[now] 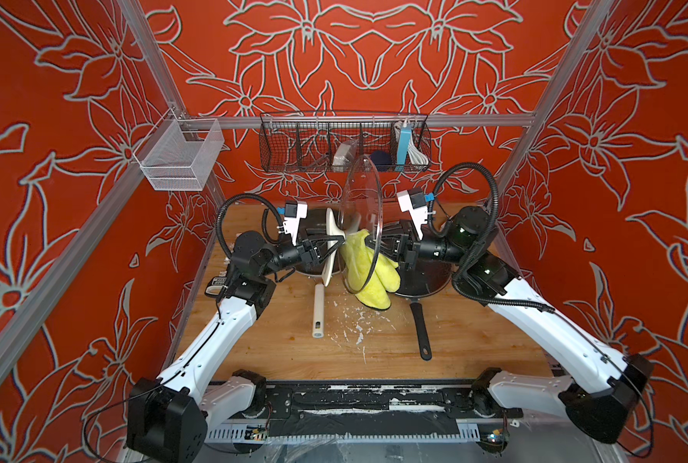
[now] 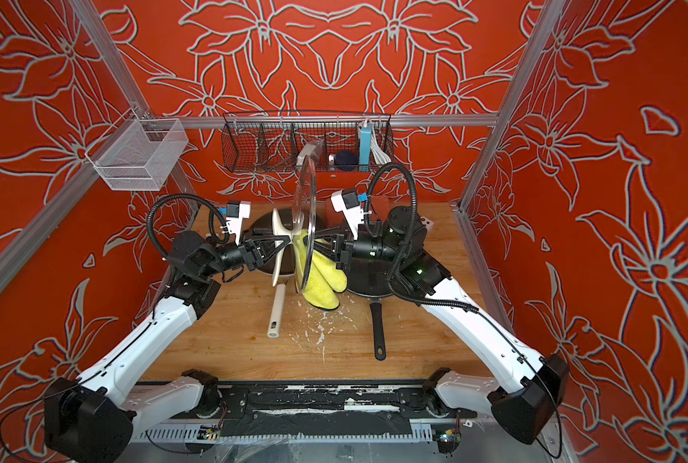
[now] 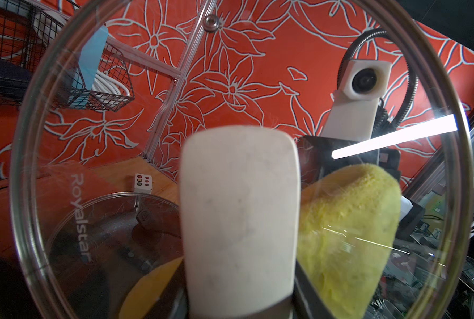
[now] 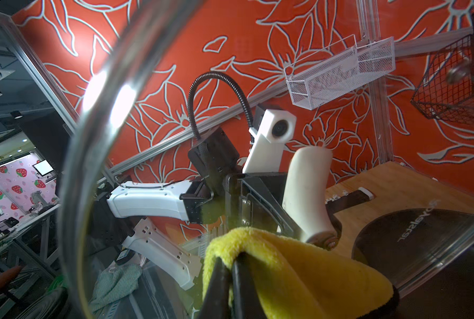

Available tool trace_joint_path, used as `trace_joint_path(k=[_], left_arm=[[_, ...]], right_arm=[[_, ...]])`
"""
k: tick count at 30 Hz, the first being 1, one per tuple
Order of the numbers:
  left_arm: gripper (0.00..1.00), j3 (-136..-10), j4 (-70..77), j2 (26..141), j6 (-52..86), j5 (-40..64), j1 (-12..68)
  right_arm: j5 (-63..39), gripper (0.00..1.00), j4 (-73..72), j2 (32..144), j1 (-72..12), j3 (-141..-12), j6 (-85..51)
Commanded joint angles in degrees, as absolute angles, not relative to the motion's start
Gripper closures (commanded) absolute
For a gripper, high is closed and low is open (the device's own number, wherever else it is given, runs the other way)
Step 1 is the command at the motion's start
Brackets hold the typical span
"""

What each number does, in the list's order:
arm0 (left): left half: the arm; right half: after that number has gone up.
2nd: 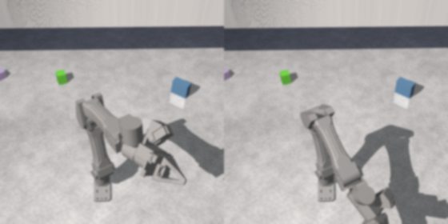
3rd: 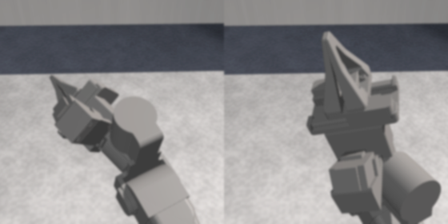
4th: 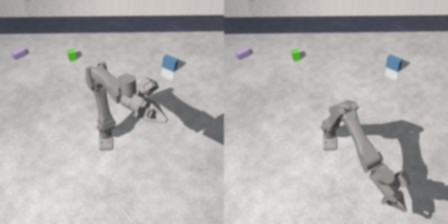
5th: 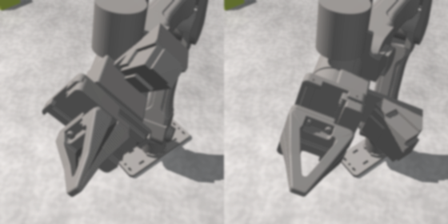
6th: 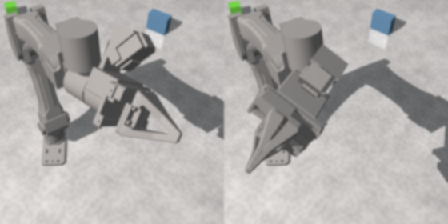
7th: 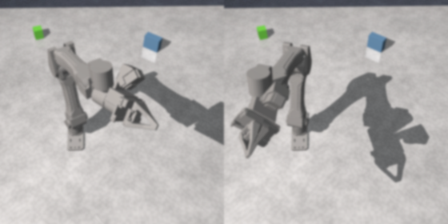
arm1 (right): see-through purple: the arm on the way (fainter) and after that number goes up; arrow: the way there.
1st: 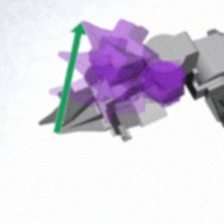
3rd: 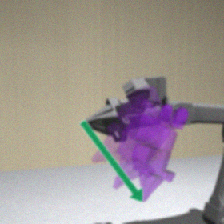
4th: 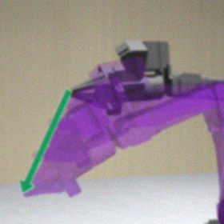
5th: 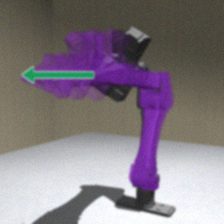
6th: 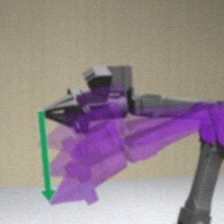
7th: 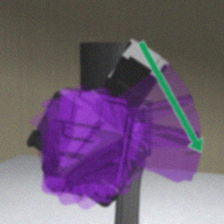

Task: Wipe the pot lid with a cloth
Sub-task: Wipe the pot lid.

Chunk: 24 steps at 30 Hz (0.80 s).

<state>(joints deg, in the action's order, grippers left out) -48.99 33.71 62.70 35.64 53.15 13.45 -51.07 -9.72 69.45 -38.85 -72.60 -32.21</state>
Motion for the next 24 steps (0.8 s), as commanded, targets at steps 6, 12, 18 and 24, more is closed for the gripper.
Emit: trace_joint_path(k=[6,12,18,24], left_arm=[[1.0,-50.6,45.3,60.0,34.7,53.4,13.4],[1.0,-50.2,44.7,59.4,34.6,55.1,13.4],[1.0,-50.0,43.6,58.6,34.5,57.2,13.4],[1.0,-50.7,41.4,57.4,33.5,59.7,13.4]], right_arm=[[-51.2,1.0,-11.0,71.5,-37.2,-81.1,-33.9],[-50.3,1.0,-9.8,75.4,-35.4,-86.9,-33.2],[-49.8,1.0,-6.7,80.4,-33.4,-94.2,-31.5],[-49.1,1.0,-4.0,86.4,-31.4,-100.6,-30.2]])
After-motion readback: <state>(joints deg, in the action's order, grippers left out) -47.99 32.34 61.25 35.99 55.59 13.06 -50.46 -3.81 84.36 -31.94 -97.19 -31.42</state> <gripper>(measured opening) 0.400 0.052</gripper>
